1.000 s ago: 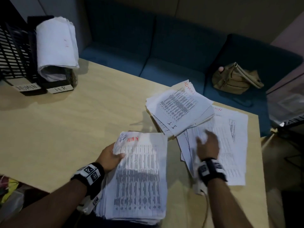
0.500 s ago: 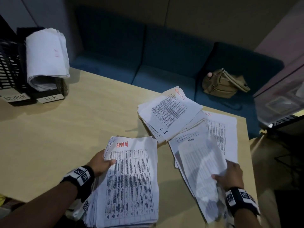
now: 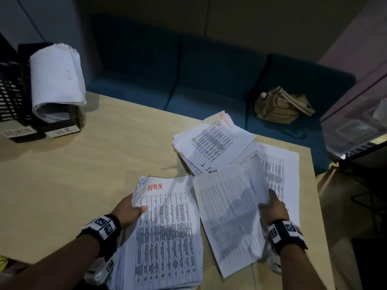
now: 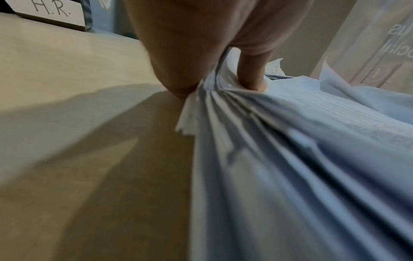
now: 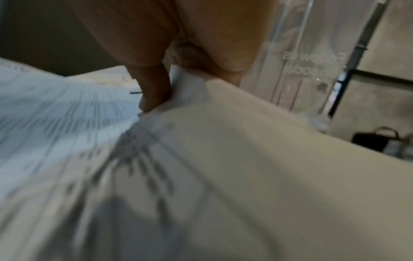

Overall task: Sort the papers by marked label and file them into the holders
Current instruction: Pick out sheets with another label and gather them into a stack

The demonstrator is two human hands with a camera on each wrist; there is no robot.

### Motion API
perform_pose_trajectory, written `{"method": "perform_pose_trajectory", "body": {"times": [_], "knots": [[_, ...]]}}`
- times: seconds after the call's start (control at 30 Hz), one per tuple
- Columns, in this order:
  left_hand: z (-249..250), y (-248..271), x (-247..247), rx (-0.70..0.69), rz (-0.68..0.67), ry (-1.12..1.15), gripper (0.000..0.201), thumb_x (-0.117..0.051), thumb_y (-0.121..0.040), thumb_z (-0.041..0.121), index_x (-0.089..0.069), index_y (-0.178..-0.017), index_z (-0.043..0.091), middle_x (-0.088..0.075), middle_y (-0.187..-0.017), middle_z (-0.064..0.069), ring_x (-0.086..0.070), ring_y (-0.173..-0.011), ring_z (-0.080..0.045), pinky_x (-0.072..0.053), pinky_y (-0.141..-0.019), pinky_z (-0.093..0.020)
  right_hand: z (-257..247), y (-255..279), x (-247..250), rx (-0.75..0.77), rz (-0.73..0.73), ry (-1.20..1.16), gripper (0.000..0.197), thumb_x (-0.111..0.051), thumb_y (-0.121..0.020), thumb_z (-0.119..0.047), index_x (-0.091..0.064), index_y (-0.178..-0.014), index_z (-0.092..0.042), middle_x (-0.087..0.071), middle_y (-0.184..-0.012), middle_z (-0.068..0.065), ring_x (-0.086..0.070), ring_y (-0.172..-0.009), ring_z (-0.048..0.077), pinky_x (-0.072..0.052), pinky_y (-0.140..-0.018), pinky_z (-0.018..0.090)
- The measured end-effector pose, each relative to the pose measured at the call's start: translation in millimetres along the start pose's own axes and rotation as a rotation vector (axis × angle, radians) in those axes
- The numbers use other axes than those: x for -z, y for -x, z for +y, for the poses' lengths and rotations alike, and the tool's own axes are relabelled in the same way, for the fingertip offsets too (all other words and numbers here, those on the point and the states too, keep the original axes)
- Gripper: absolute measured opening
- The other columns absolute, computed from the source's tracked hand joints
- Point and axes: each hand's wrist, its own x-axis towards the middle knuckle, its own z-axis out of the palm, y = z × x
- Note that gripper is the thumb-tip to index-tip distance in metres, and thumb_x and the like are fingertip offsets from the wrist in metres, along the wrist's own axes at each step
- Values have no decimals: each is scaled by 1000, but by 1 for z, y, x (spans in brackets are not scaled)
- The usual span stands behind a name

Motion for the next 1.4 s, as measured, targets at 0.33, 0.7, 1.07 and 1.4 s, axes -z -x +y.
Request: {"method": "perform_pose_trajectory", "body": {"times": [0.33,0.7,1.07,1.4], "knots": [[-1,-5,2,3,-29,7,41,-64,-86,7,-55,-126,14,-64,-114,-4,-58,-106,-25,-42,-99,-38,-21,44,-10,-15,-80,-144,101,-68,-82,-6,2,-151,-28,-53,-135,17,-58,-113,34,-47,-93,42],[-7,-3,12,71,-79,232,21,-68,-83,11,-63,-102,21,-70,-103,-4,-63,-100,-26,-47,-90,-41,0,65,99,277,124,-221,19,-66,-85,-21,-56,-102,-20,-65,-81,8,-63,-80,31,-47,-68,35],[0,-7,-6,34,80,462,19,-66,-86,12,-64,-105,15,-69,-109,-10,-63,-101,-30,-45,-93,-42,-73,80,-51,86,-48,-348,24,-53,-93,-21,-67,-101,-3,-70,-103,18,-64,-98,29,-46,-78,30],[5,-4,-12,-124,124,338,56,-75,-72,41,-53,-122,31,-64,-116,4,-61,-106,-18,-49,-94,-39,-99,109,-106,76,-249,-408,72,-39,-83,17,-22,-147,-13,-52,-127,9,-54,-112,22,-45,-95,29]]}}
